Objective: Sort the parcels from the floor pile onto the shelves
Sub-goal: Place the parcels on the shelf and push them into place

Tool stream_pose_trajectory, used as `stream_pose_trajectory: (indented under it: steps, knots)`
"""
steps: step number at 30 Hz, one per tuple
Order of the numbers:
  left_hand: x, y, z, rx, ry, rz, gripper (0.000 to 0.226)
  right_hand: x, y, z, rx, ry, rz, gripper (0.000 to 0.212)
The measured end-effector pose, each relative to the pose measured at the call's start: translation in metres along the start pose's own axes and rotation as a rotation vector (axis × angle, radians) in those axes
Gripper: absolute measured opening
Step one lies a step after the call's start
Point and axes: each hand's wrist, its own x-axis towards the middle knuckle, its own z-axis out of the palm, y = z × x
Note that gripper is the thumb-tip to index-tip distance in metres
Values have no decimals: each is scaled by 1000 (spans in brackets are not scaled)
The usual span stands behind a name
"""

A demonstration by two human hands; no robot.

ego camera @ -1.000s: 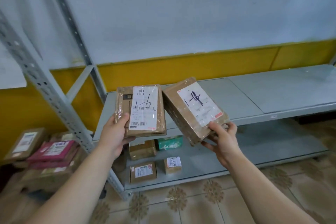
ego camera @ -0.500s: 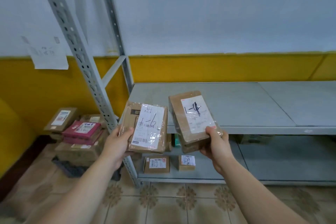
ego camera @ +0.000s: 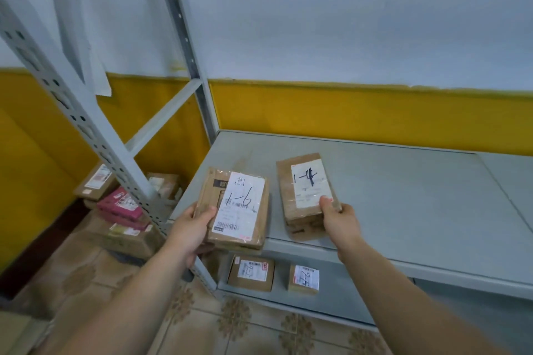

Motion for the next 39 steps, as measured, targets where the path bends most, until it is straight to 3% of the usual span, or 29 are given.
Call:
stream_pose_trajectory:
  steps: [4, 7, 9, 11, 15, 19, 24, 30, 39]
  knots:
    - [25, 9, -2, 32, -1, -55, 38, 19, -3, 11, -293, -24, -67, 61]
    - [41, 17, -7, 70, -21, -96, 38, 18, -14, 15, -653, -5, -387, 65]
    - [53, 20, -11, 123, -31, -116, 38, 22, -23, 18, -881, -107, -561, 58]
    - [60, 24, -16, 237, -50, -100, 41, 26, -29, 28, -985, -186, -547, 51]
    - [73, 27, -24, 342, -108, 40, 51, 18, -45, 60, -1110, -89, -448, 58]
    - [84, 25, -31, 347, -165, 22, 46, 23, -52, 80, -1004, -34, -356, 59]
    - [88, 30, -30, 401, -204, 13, 48, 66, -58, 89, -1044, -16, -305, 63]
    - [85, 33, -26, 377, -207, -20, 50, 104, -86, 113, -1004, -25, -301, 63]
    - [75, 31, -19, 364, -213, -4, 51, 82, -83, 96, -943, -58, -379, 64]
